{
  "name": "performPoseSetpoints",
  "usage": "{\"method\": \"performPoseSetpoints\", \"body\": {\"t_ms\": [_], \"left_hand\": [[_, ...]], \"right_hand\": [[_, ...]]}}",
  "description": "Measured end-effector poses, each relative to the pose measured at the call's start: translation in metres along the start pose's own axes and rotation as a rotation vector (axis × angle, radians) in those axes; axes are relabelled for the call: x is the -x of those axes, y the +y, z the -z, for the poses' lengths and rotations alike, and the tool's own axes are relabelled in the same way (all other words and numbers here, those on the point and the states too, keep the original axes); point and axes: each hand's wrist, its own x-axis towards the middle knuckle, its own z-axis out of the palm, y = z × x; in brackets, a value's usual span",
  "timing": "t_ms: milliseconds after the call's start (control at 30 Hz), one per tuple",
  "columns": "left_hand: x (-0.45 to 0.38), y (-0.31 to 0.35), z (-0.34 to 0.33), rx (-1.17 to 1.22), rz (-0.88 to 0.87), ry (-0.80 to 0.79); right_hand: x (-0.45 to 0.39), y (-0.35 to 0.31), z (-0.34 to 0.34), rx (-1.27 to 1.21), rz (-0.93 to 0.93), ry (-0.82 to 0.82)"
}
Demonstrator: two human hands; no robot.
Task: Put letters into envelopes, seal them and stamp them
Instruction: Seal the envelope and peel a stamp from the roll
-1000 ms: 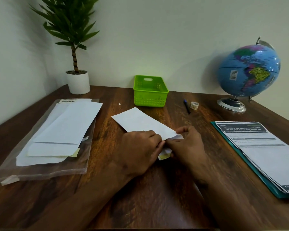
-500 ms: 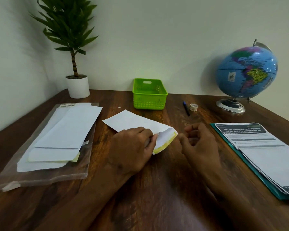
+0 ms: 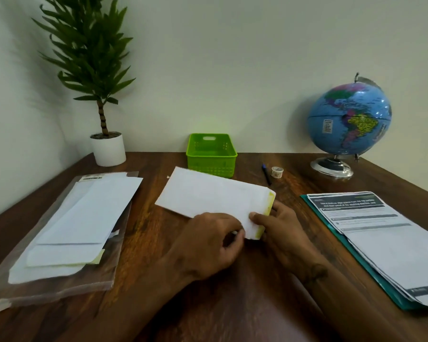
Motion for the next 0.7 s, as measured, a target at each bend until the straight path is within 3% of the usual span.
{"method": "performPoseSetpoints", "body": {"t_ms": [133, 233, 300, 367, 533, 700], "left_hand": [[-0.04, -0.012, 0.027, -0.086, 0.001, 0.322], [-0.087, -0.016, 0.055, -0.181, 0.146, 0.189], [-0.114, -0.018, 0.069, -0.015, 0.339, -0.029], [-0.131, -0.024, 0.071, 0.316, 0.491, -0.157], [-0.115, -0.045, 0.038, 0.867, 0.665, -0.074], [-0.09, -0.051, -0.001, 0.969, 0.737, 0.053]], "right_hand": [[-0.024, -0.03, 0.015, 0.003, -0.026, -0.177], [-0.04, -0.056, 0.021, -0.033, -0.06, -0.349], [-0.044, -0.073, 0.022, -0.007, -0.01, -0.407], [-0.047, -0.084, 0.02, -0.017, 0.024, -0.403], [-0.058, -0.071, 0.012, -0.01, 0.071, -0.254], [-0.066, -0.047, 0.015, 0.031, 0.059, -0.302]]}}
